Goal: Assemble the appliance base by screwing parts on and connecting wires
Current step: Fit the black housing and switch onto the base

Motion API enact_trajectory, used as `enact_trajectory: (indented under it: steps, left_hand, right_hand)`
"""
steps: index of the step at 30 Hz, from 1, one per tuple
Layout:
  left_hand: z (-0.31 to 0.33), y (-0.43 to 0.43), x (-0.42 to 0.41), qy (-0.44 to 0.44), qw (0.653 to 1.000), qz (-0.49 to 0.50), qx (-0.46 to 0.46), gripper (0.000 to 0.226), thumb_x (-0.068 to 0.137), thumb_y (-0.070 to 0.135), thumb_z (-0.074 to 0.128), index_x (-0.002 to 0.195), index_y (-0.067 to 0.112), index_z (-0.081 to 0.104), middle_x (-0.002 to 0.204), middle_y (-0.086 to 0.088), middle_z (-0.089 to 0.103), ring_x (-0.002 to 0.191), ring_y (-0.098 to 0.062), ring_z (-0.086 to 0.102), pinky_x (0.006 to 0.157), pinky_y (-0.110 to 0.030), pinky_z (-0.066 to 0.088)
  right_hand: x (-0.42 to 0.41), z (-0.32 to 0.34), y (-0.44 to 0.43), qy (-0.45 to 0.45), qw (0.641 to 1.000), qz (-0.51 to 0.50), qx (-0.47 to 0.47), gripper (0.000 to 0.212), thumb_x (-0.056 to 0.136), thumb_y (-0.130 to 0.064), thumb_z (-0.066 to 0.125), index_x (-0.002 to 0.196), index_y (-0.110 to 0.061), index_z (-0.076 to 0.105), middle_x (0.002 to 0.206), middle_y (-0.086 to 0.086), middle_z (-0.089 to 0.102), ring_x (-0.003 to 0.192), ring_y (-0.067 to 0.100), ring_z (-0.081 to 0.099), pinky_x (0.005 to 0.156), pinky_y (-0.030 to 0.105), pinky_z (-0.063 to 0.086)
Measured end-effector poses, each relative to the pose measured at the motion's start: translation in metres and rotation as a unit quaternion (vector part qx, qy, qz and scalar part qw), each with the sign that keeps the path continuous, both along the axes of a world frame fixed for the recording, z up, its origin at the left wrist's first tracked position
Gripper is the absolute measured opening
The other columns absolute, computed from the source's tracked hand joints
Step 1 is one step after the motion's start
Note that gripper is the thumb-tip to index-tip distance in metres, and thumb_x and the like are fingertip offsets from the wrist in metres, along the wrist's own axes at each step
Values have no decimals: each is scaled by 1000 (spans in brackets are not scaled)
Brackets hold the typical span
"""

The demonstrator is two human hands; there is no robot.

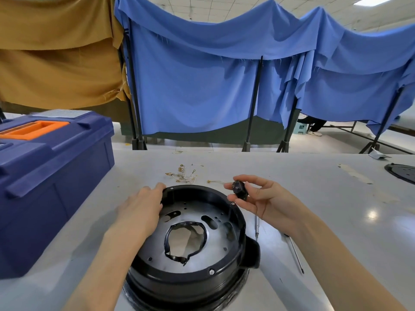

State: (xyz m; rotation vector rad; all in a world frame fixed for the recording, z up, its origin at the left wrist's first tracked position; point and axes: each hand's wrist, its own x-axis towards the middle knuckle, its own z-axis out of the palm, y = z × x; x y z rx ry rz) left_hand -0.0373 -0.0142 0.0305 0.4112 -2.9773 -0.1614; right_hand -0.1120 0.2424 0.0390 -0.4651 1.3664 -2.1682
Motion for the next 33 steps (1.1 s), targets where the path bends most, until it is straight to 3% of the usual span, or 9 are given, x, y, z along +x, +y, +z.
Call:
enact_trajectory:
  steps: [3, 6, 8, 11, 14, 20, 26, 29, 33]
  left_hand:
    - [6, 5, 4, -55, 996, 41, -53, 30, 99, 16, 46, 126, 17, 33, 112, -7, 50, 97, -28, 52, 73, -35, 37]
    - [15, 2, 8, -99, 992, 64, -49, 39, 97, 34, 53, 124, 12, 35, 110, -8, 50, 94, -26, 48, 76, -34, 40]
    - [17, 0, 10, -104, 993, 55, -4, 60, 92, 48, 58, 135, 17, 29, 116, -9, 48, 104, -27, 50, 87, -38, 45]
    - [12, 1, 6, -67, 997, -15, 36, 75, 96, 39, 54, 153, 33, 5, 145, -5, 33, 131, -27, 41, 104, -46, 41]
    - [10, 4, 3, -59, 997, -32, 43, 65, 100, 30, 50, 153, 32, 13, 137, -4, 40, 123, -26, 47, 97, -40, 45]
    - [16, 8, 8, -90, 996, 25, 5, 43, 98, 39, 51, 132, 19, 34, 117, -9, 52, 106, -31, 53, 85, -39, 47]
    - [21, 11, 11, -88, 989, 58, -103, 21, 101, 23, 45, 120, 15, 39, 96, -2, 48, 97, -26, 51, 74, -35, 39]
    - [21, 10, 13, -77, 988, 61, -119, 16, 102, 17, 43, 118, 15, 42, 74, 1, 28, 84, -23, 40, 71, -33, 36]
    - [22, 11, 14, -80, 987, 64, -122, 17, 102, 19, 43, 118, 14, 42, 80, -1, 30, 85, -23, 38, 72, -33, 37]
  right_hand:
    - [0, 1, 4, 8, 1000, 7, 1, 26, 82, 0, 61, 104, 1, 74, 116, 25, 68, 100, 39, 70, 76, 29, 59]
    - [-1, 2, 10, 35, 999, 17, 34, 34, 75, 9, 65, 107, 2, 73, 116, 24, 68, 99, 39, 70, 78, 28, 59]
    - [-1, 4, 15, 62, 994, 6, 93, 37, 71, 9, 69, 106, 1, 74, 113, 21, 70, 96, 41, 70, 78, 28, 59]
    - [2, 10, 21, 113, 978, -11, 177, 35, 67, 2, 75, 102, -2, 76, 103, 16, 73, 85, 40, 72, 72, 28, 59]
    - [6, 14, 28, 165, 956, -33, 241, 31, 68, -7, 79, 98, -7, 78, 100, 18, 71, 80, 36, 72, 63, 26, 56]
    - [10, 9, 32, 204, 934, 14, 293, 34, 63, -6, 88, 95, -8, 77, 91, 16, 70, 73, 28, 64, 68, 24, 53]
    - [11, 13, 27, 235, 920, 28, 312, 37, 60, -7, 86, 95, -13, 76, 94, 10, 74, 84, 24, 71, 78, 26, 55]
    - [11, 14, 26, 238, 917, 29, 317, 37, 60, -8, 86, 95, -14, 76, 93, 9, 75, 83, 22, 72, 80, 24, 54]
    - [12, 13, 25, 242, 919, 24, 311, 37, 58, -5, 86, 93, -12, 75, 88, 6, 73, 77, 21, 70, 75, 25, 54]
